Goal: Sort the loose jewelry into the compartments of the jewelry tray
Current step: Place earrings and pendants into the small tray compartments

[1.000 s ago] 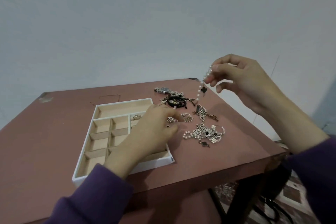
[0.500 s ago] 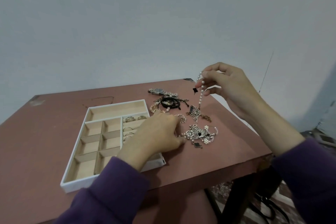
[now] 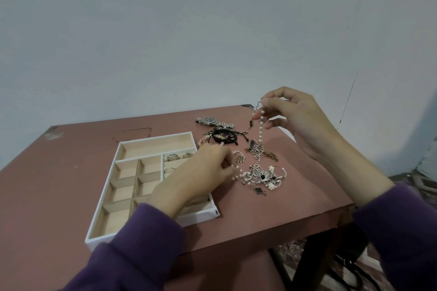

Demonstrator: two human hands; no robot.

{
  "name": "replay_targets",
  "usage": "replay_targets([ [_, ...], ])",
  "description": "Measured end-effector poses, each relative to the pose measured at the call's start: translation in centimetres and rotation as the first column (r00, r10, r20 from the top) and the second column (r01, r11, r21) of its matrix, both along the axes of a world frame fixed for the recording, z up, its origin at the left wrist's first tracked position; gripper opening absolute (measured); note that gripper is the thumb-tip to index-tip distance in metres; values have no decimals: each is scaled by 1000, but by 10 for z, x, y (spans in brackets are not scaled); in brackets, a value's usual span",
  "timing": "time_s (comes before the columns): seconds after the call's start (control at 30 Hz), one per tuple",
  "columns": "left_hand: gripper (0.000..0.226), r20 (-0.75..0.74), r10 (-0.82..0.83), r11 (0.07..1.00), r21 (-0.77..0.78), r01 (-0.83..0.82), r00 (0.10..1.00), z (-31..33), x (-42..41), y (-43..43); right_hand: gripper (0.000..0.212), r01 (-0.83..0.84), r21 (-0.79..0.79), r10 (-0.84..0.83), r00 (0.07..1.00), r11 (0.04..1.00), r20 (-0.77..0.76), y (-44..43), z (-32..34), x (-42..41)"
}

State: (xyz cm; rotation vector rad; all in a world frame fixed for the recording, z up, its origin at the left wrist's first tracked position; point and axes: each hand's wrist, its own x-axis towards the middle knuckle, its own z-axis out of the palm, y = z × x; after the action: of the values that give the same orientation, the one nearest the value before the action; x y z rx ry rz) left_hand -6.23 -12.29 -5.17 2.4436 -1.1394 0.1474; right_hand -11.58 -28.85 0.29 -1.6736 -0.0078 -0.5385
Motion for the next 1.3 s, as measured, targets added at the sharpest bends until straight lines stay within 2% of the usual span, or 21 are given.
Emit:
replay_targets([
  [0.13,5,-87,22,969,-242,-43,996,19,1,10,10,-7,30,6,1000,1000,6,5,1,2],
  [0.27,9,-196,-4,884,-458,-88,981,47,-1,26,7,-27,80,24,999,996,32,12,6,5],
  [0.47,3,-147,90,781,-603,-161,985,92,-4,65,5,-102,140,93,993,985,73,40,14,16],
  [0.67,5,-140,198,744,-623,-241,970,104,2,110,6,-229,139,222,973,964,64,81,17,31],
  [0.9,3,-165,313,787,-506,-352,935,73,19,145,6,-286,132,288,958,949,6,129,7,53],
  [1.3,4,-253,354,811,-396,-430,901,12,38,164,8,-343,66,346,937,937,-48,158,5,69],
])
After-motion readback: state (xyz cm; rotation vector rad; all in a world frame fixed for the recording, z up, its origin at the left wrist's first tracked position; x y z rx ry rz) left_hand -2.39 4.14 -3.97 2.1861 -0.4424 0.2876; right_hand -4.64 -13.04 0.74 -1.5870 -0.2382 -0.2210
